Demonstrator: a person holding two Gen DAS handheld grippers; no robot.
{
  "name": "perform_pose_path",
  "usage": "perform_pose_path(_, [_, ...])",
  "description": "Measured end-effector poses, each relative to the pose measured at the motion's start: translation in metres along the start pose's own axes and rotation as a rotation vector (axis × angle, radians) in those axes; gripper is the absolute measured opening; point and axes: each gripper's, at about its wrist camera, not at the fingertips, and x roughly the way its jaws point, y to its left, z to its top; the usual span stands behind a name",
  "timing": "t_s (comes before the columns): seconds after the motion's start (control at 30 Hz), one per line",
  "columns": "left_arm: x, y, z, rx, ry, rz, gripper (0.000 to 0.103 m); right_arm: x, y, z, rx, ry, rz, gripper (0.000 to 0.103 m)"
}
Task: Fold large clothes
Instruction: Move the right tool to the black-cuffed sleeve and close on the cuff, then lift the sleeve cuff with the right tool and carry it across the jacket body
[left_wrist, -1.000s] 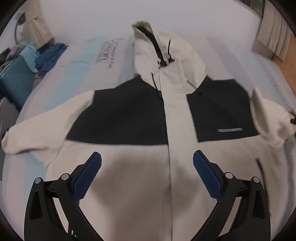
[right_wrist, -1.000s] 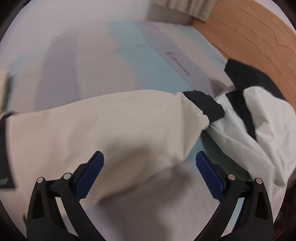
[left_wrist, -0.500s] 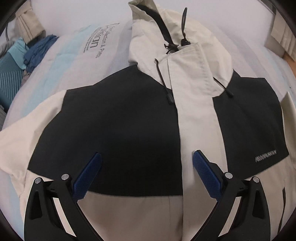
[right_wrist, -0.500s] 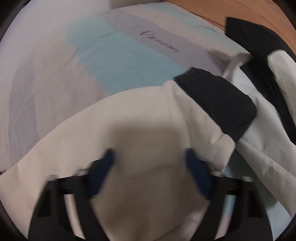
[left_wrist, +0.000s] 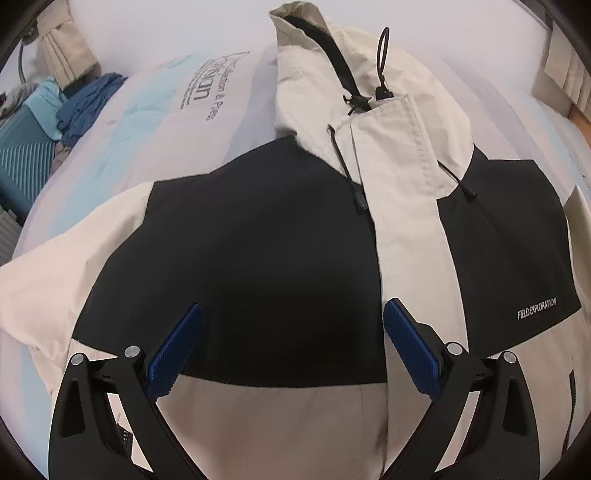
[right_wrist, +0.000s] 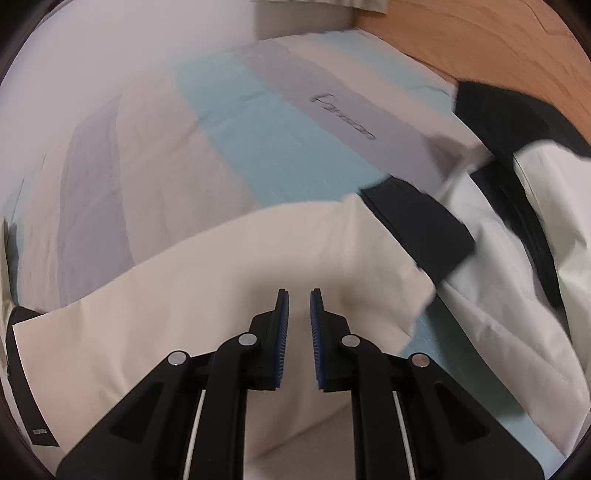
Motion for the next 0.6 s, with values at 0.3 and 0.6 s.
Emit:
perform_pose_path(0.3, [0.007, -0.004, 0.002, 0.014, -0.001, 0.001, 0.095, -0.011, -0.012, -0.012, -0.034, -0.008, -0.006, 0.066])
perform_pose_path(0.6, [0.018, -0.007, 0.004, 0.016, 0.000, -0.001, 0.097, 0.044, -0.023, -0.022, 0.127, 0.050, -0.063, 0.079])
